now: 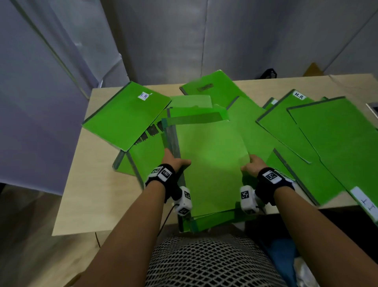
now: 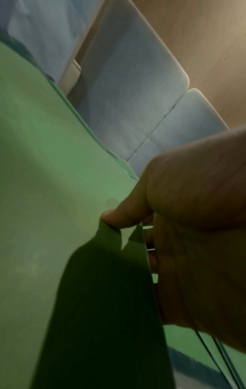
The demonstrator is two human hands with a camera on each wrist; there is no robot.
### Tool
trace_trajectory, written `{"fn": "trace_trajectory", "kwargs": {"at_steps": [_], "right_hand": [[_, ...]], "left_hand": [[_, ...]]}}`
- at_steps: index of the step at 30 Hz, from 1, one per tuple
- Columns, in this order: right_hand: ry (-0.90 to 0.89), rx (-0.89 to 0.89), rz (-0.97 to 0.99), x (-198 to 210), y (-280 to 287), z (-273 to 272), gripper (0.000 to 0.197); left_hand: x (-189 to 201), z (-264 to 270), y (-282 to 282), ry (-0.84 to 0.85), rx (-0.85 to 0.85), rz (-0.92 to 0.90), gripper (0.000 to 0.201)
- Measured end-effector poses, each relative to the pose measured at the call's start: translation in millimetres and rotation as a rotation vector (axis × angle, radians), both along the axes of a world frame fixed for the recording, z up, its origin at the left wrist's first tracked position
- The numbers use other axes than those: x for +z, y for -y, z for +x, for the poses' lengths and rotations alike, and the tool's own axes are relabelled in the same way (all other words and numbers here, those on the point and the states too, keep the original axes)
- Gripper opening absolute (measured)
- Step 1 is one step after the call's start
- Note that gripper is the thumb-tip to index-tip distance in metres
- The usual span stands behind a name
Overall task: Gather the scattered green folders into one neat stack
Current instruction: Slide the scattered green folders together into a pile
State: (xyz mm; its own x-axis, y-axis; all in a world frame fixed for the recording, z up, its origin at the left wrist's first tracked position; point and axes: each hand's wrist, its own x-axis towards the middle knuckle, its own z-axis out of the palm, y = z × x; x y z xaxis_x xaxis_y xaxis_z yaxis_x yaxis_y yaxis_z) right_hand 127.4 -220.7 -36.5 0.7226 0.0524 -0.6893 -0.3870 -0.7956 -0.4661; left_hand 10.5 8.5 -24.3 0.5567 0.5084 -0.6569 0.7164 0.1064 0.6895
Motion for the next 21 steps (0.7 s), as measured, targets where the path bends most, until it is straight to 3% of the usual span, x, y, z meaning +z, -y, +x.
{"fn": "trace_trajectory", "kwargs": {"at_steps": [5, 9, 14, 17, 19, 21], "right_hand": [[0.012, -0.119, 0.025, 6, -2, 3, 0.084], [0.063, -0.323, 0.083, 13, 7, 6, 0.101], [0.127, -0.401, 0.058, 28, 19, 12, 0.088], [0.117, -0.438, 0.070, 32, 20, 12, 0.079], [0.137, -0.447, 0.050, 36, 22, 14, 0.077], [0.161, -0.476, 0.022, 42, 28, 14, 0.076]], "left_hand": [[11, 12, 10, 0.097, -0.010, -0.054, 0.091], [15, 22, 27, 0.184, -0.010, -0.180, 0.095], [19, 27, 36, 0.201, -0.059, -0.156, 0.094], [20, 29, 33, 0.133, -0.181, 0.002, 0.072], [17, 25, 22, -0.001, -0.220, 0.235, 0.062], [9, 12, -1, -0.222, -0.066, 0.510, 0.055]]}}
